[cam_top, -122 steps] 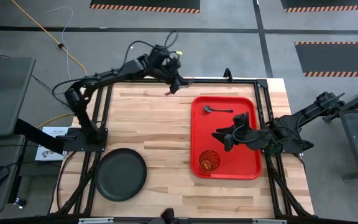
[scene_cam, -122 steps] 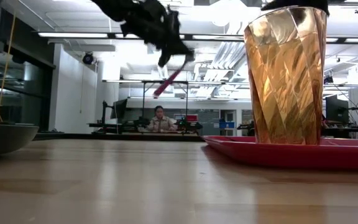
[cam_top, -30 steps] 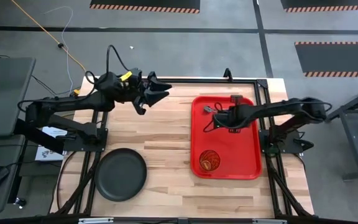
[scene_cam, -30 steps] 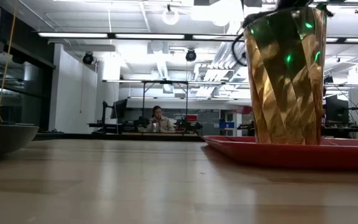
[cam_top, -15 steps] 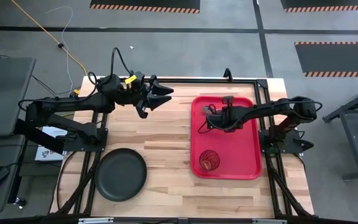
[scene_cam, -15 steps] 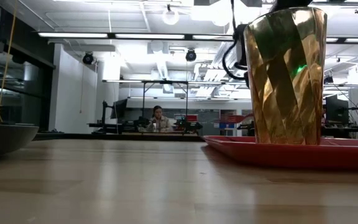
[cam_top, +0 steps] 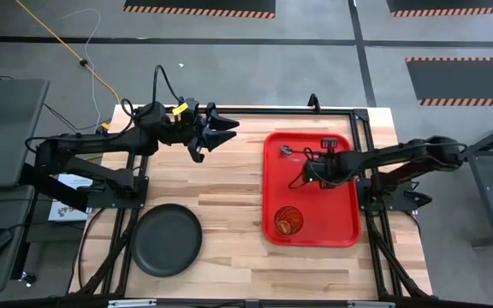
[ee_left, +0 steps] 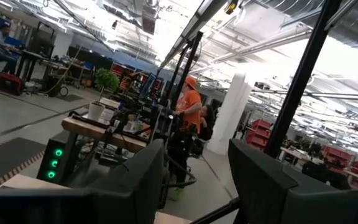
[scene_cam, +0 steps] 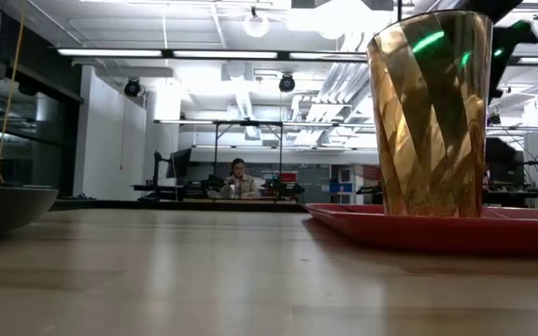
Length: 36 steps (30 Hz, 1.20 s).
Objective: Pick and place plate/cup/fork/spoon on tray
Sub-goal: Put the red fork on the red serving tray beside the black spoon
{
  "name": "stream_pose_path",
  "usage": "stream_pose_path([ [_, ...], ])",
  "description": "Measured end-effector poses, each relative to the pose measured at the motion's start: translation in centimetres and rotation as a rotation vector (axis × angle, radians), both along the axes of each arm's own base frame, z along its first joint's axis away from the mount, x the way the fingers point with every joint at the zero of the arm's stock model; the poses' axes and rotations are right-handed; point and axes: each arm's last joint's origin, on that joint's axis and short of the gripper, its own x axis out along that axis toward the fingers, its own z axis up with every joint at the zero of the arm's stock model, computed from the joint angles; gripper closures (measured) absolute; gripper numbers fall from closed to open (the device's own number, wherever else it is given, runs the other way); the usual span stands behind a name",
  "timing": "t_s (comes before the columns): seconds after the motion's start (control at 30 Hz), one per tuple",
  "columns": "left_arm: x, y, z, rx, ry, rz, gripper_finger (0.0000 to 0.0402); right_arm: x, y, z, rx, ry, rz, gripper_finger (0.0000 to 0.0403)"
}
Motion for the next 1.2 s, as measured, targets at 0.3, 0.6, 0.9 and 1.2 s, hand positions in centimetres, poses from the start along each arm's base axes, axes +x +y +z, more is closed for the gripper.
stream_pose_path([
  [0.3,0.0,0.0,0.0,0.000,0.001,0.003,0.0232,1.9,-1.2,-3.0,0.038,0.091,0.022,0.0398],
  [0.6,0.0,0.0,0.0,-0.002,0.001,0.007,0.0232,2.4,-1.8,-4.5,-0.011,0.172,0.027,0.0398],
  [0.9,0.0,0.0,0.0,-0.002,0.002,0.006,0.0232,2.6,-2.0,-5.9,-0.072,0.258,0.037,0.0385],
  [1.2,0.0,0.0,0.0,0.003,0.002,0.007,0.0232,2.8,-2.1,-5.9,-0.115,0.251,-0.021,0.0389],
])
